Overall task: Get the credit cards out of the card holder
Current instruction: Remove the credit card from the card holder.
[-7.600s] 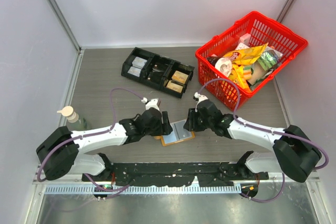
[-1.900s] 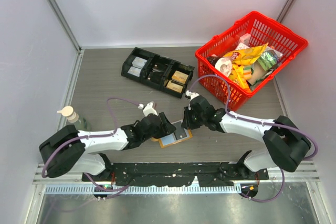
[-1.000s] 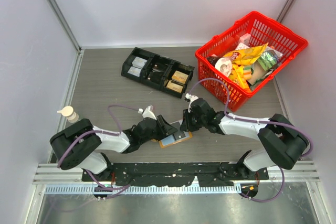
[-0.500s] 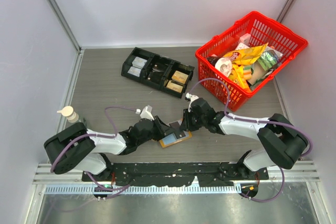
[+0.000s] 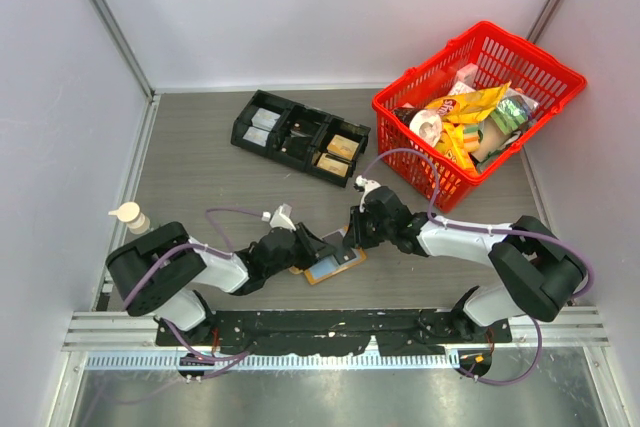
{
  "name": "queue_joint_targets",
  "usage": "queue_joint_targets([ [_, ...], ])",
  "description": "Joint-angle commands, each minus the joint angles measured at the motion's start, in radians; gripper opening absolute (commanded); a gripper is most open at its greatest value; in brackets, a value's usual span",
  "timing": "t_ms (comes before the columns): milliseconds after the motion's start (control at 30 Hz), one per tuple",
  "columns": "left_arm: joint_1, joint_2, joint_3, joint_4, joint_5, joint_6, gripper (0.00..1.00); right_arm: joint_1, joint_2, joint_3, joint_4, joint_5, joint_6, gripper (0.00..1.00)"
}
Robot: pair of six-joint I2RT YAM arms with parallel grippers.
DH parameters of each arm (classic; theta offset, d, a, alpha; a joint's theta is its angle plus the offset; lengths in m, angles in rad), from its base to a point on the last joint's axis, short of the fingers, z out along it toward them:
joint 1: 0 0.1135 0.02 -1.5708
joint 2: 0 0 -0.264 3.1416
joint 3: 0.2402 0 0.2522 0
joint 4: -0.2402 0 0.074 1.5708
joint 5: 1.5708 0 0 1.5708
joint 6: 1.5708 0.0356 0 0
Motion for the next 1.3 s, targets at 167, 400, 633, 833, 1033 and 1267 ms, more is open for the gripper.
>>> queue_joint_targets([
  [167, 0.000, 0.045, 0.034, 0.140, 0.011, -0.024, 0.28, 0.010, 0.038, -0.042, 0.002, -0.024, 0.018, 0.21],
  [400, 0.000, 0.039, 0.014, 0.145, 0.002, -0.022, 0.17, 0.009, 0.055, -0.053, 0.018, -0.016, 0.021, 0.20],
  [633, 0.000, -0.043, -0.050, 0.112, -0.037, -0.029, 0.02, -0.002, 0.099, -0.079, 0.027, -0.018, 0.028, 0.06],
  [833, 0.000, -0.109, -0.077, 0.051, -0.054, -0.032, 0.01, -0.011, 0.124, -0.088, 0.025, -0.015, 0.032, 0.01],
  [1033, 0.000, -0.176, -0.112, -0.013, -0.067, -0.053, 0.01, -0.019, 0.145, -0.090, 0.024, -0.012, 0.034, 0.01],
  [1267, 0.000, -0.273, -0.109, -0.203, -0.081, -0.045, 0.00, -0.020, 0.126, -0.084, 0.030, -0.027, 0.034, 0.01],
])
